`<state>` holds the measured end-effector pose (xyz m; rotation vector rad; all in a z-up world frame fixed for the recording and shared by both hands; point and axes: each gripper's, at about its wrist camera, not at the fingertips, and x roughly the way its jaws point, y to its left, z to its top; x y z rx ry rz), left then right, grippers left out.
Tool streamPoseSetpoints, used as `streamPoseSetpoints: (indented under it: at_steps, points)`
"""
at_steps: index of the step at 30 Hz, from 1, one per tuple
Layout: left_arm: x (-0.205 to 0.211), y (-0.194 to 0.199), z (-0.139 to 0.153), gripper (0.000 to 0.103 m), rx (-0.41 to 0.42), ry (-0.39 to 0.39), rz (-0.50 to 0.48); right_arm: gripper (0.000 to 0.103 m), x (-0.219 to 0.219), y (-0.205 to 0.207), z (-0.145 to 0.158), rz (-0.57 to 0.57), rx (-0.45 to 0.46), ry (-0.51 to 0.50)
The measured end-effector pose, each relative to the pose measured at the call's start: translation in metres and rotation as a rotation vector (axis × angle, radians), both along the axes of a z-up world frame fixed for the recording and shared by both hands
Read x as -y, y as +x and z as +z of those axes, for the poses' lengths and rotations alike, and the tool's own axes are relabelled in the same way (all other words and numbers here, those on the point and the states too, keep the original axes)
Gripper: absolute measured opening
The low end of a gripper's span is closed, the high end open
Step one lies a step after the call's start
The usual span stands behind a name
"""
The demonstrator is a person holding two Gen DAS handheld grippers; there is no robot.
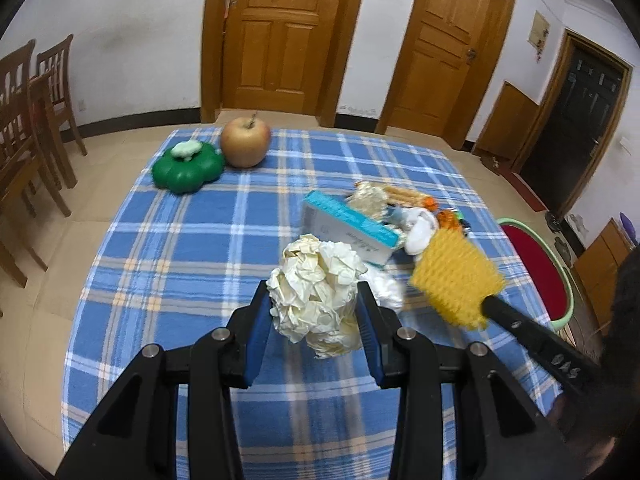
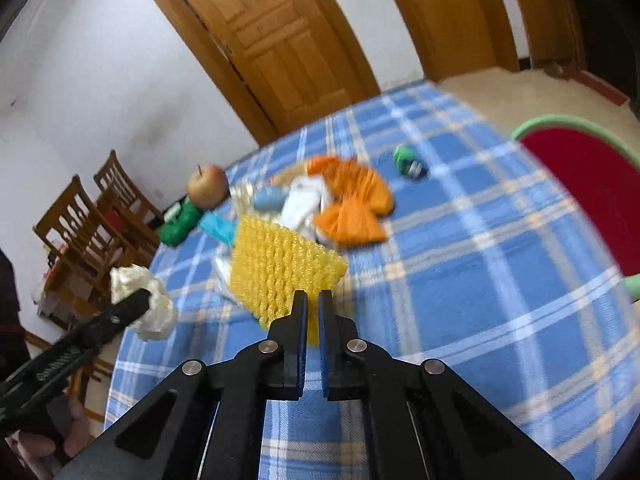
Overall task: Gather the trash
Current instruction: 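Carry the crumpled paper and foam net over the red bucket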
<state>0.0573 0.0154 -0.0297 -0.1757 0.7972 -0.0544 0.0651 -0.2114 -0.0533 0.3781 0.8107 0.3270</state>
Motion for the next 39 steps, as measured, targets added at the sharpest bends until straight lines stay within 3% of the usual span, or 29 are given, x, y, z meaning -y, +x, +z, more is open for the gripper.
streamPoseSetpoints:
  at_steps: [9, 16, 39]
  points:
    - [0.040, 0.008, 0.021, 0.041, 0.032, -0.008, -0.115, 0.004, 0.045, -0.027, 0.047, -0.142, 0.128, -0.056]
    - [0.082, 0.020, 0.028, 0.041, 0.031, -0.018, -0.210, 0.003, 0.082, -0.035, 0.056, -0.230, 0.143, -0.078]
    - [0.204, 0.064, 0.021, 0.041, -0.002, 0.035, -0.413, 0.003, 0.184, -0.026, 0.016, -0.433, 0.045, -0.027]
